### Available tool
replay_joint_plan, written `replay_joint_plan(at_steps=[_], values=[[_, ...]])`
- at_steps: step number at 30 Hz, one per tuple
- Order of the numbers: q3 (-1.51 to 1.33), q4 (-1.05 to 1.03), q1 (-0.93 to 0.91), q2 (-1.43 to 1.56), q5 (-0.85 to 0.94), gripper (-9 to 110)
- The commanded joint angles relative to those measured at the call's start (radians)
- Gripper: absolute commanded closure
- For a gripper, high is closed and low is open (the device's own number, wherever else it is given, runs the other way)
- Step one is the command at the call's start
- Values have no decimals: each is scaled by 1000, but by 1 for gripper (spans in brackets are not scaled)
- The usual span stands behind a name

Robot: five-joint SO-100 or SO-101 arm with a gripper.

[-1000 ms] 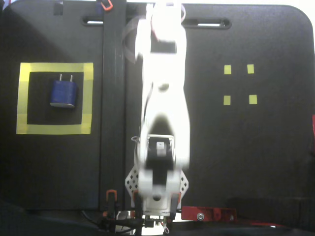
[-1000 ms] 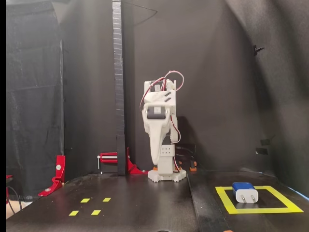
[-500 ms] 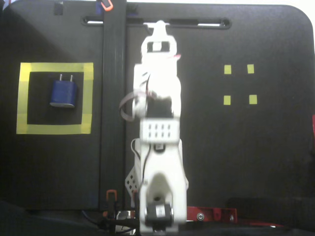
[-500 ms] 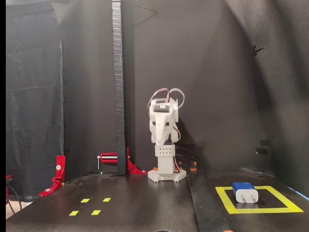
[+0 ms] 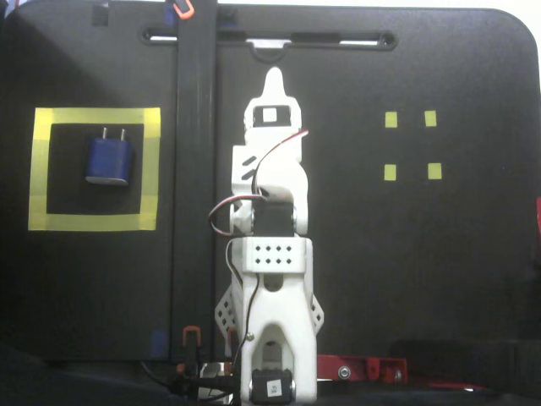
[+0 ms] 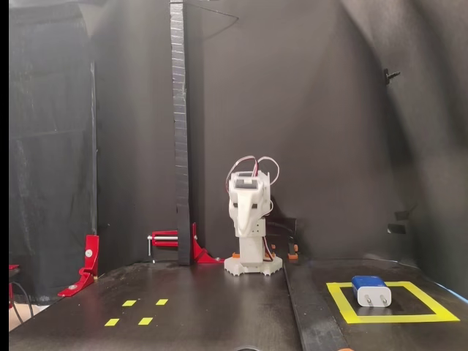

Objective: Grasp the block and place it in the designated area.

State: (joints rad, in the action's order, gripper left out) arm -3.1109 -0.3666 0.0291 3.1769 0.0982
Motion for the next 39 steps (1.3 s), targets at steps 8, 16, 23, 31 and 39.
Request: replay_joint_plan(at_steps=[8, 16, 23, 31, 39], values=[[-31, -212, 3, 114, 25, 102], [-31, -394, 8, 130, 57, 101], [-31, -397, 0, 130, 52, 101], [-31, -399, -12, 130, 34, 101], [-31, -397, -34, 130, -20, 101]])
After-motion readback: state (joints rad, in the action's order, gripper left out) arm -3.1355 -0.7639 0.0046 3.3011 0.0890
